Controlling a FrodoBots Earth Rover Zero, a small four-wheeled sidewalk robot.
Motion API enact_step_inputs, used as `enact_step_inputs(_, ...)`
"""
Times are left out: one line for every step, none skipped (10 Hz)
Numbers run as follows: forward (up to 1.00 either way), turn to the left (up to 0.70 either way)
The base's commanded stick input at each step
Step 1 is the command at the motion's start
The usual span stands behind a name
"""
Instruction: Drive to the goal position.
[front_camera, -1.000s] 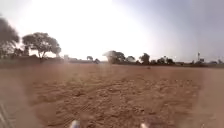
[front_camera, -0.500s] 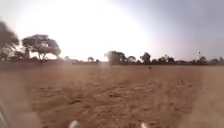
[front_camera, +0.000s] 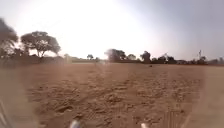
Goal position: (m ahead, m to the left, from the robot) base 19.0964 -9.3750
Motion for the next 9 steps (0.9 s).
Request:
enact_step_inputs(0.7, 0.0)
enact_step_inputs(0.7, 0.0)
enact_step_inputs(0.7, 0.0)
enact_step_inputs(0.7, 0.0)
enact_step_inputs(0.7, 0.0)
enact_step_inputs(0.7, 0.0)
enact_step_inputs(0.7, 0.0)
enact_step_inputs(0.7, 0.0)
enact_step_inputs(0.7, 0.0)
